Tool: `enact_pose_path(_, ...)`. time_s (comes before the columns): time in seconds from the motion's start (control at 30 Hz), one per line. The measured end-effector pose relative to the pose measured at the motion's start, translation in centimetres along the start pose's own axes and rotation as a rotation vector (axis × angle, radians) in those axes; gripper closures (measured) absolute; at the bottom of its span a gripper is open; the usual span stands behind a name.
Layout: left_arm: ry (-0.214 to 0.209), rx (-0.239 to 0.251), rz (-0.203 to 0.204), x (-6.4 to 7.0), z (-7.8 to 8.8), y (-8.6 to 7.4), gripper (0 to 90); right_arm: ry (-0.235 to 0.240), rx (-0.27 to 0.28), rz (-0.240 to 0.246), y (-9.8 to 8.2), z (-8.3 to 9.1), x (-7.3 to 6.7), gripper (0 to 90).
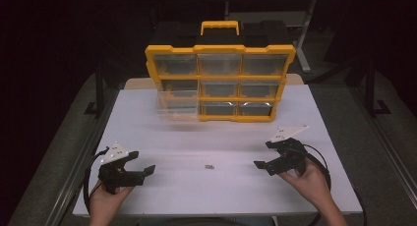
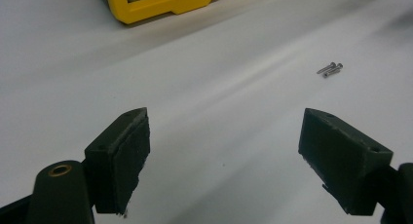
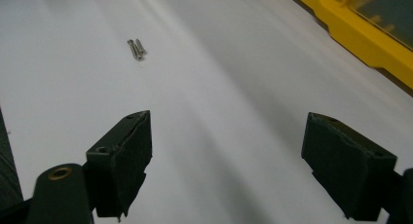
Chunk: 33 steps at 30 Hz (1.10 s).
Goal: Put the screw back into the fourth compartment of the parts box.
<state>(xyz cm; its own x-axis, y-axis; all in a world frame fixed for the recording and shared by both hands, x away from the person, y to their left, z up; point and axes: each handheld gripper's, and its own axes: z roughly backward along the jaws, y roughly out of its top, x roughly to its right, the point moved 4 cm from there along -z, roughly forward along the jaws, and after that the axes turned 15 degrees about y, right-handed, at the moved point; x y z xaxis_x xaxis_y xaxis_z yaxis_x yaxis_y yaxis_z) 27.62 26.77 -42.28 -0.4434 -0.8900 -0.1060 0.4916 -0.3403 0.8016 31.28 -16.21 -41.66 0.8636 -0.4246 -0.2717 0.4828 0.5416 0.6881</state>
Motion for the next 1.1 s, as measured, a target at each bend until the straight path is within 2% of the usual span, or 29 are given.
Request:
enact_pose_path(0.17, 0.002, 0.000, 0.001, 0.0, 0.1, 0.1, 18.7, 0.031, -0.018, 0.006, 1.2, -0.7, -0.2, 21.8)
enact_pose_path(0.33, 0.003, -0.001, -0.003, 0.0, 0.0, 0.0, 18.7, 0.057, -0.065, 0.044, 3.1, -2.5, -0.7, 27.3)
enact_pose_path(0.37, 0.002, -0.012, -0.021, -0.1, 0.0, 0.0, 18.7, 0.066, -0.073, 0.053, 3.4, -2.8, -0.9, 29.8)
enact_pose_path(0.43, 0.002, -0.009, -0.026, -0.1, 0.0, 0.0, 18.7, 0.082, -0.090, 0.070, 4.0, -3.5, -1.1, 31.4)
enact_pose_path(0.53, 0.002, -0.006, -0.023, -0.1, 0.0, 0.1, 18.7, 0.104, -0.108, 0.080, 4.6, -4.2, -1.3, 34.9)
enact_pose_path(0.63, 0.002, -0.010, -0.023, -0.1, 0.0, 0.1, 18.8, 0.120, -0.140, 0.120, 5.6, -5.4, -1.6, 39.3)
enact_pose_path(0.7, 0.003, -0.001, -0.006, -0.1, 0.0, 0.1, 18.8, 0.133, -0.154, 0.131, 6.0, -6.0, -1.8, 42.7)
enact_pose_path(0.83, 0.004, 0.004, -0.008, -0.1, 0.0, 0.1, 18.8, 0.146, -0.181, 0.168, 6.6, -7.1, -1.8, 45.1)
enact_pose_path(0.9, 0.003, 0.004, -0.007, -0.2, 0.1, 0.1, 18.8, 0.150, -0.193, 0.166, 6.8, -7.7, -1.9, 45.8)
enact_pose_path(1.1, 0.005, 0.002, -0.008, -0.2, 0.0, 0.1, 19.0, 0.169, -0.222, 0.205, 7.4, -9.7, -2.1, 51.5)
